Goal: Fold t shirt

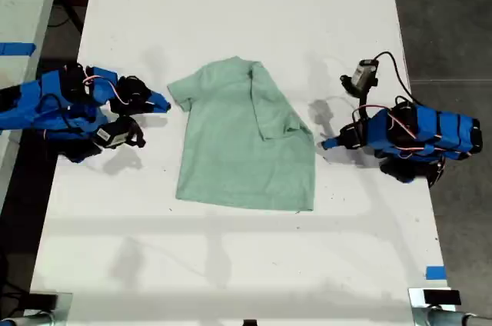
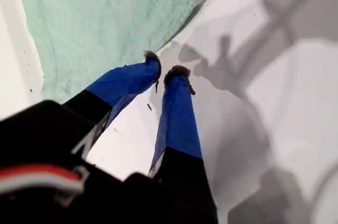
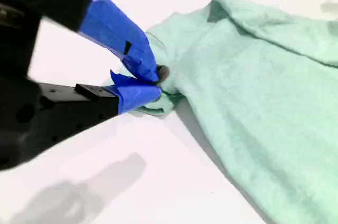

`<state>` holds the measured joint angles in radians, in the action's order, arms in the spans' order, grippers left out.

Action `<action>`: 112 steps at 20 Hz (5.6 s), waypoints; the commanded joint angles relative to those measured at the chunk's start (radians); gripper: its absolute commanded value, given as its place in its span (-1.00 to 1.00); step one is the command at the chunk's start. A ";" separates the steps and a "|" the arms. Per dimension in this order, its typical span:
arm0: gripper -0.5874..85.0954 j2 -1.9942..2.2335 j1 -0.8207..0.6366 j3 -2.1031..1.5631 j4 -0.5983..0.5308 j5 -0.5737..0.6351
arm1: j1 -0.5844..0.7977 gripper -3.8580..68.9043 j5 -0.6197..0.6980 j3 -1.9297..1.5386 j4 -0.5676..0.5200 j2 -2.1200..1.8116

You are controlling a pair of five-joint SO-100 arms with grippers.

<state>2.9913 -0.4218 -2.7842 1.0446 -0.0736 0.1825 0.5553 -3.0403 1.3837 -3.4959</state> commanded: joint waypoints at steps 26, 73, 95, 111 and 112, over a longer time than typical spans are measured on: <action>-0.99 -1.381 -0.371 0.637 -0.006 0.325 | 0.006 -0.76 0.017 -0.052 -0.012 -0.011; -0.99 0.592 0.110 -0.509 -0.028 0.017 | 0.005 -0.77 0.015 -0.051 -0.009 -0.011; -0.99 0.592 0.069 -0.509 -0.028 -0.002 | 0.040 -0.83 0.021 -0.051 -0.009 -0.011; -0.99 0.592 0.067 -0.509 -0.028 0.002 | 0.031 -0.85 0.021 -0.051 -0.009 -0.011; -0.99 0.592 0.066 -0.509 -0.028 0.003 | 0.031 -0.85 0.021 -0.051 -0.009 -0.011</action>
<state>3.5742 -0.3482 -3.2490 1.0140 -0.0644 0.2132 0.5752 -3.0403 1.3837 -3.4959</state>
